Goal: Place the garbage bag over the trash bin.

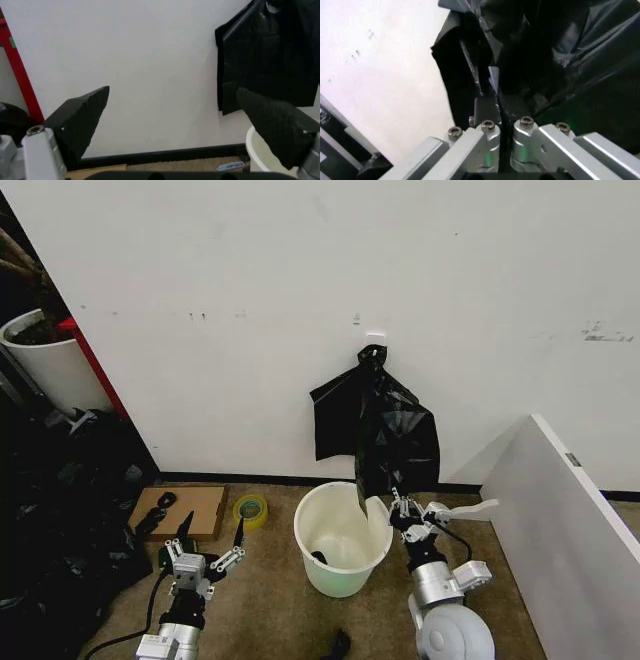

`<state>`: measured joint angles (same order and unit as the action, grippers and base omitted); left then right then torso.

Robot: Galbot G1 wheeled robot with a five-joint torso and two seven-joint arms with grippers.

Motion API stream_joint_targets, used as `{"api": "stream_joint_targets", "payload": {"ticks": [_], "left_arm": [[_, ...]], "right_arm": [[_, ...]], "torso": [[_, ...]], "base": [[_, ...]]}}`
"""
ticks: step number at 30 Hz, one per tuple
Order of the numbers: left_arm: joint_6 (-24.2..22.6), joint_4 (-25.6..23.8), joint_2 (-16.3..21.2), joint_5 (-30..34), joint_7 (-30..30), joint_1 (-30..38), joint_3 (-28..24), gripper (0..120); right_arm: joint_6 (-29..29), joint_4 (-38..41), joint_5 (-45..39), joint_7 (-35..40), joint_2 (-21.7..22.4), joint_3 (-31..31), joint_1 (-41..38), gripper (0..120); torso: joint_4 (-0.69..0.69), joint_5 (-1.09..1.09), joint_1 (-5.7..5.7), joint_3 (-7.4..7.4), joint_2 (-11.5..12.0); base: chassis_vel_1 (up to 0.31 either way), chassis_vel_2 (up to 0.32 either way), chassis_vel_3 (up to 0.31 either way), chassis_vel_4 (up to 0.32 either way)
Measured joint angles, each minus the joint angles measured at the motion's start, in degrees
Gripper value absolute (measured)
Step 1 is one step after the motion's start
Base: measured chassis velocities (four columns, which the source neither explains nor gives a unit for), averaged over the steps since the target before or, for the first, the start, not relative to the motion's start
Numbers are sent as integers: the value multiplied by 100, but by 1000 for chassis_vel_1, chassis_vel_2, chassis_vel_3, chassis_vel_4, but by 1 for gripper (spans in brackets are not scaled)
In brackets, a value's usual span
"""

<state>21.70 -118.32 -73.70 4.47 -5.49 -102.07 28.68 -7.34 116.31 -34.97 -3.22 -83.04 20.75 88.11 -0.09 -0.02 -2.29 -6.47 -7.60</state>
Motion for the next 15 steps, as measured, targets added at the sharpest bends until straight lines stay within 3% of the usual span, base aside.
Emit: {"api": "stream_joint_targets", "payload": {"ticks": [4, 15], "left_arm": [[0, 14, 5, 8, 0, 13, 1, 100], [-20, 41, 72, 109, 7, 86, 21, 100]], "right_arm": [[-42, 55, 72, -7, 33, -29, 83, 0], [-791, -91, 1797, -545, 642, -800, 763, 0]], "torso": [[0, 0, 0, 0, 0], [-1, 0, 0, 0, 0]], "base": [[0, 0, 0, 0], [0, 0, 0, 0]]}}
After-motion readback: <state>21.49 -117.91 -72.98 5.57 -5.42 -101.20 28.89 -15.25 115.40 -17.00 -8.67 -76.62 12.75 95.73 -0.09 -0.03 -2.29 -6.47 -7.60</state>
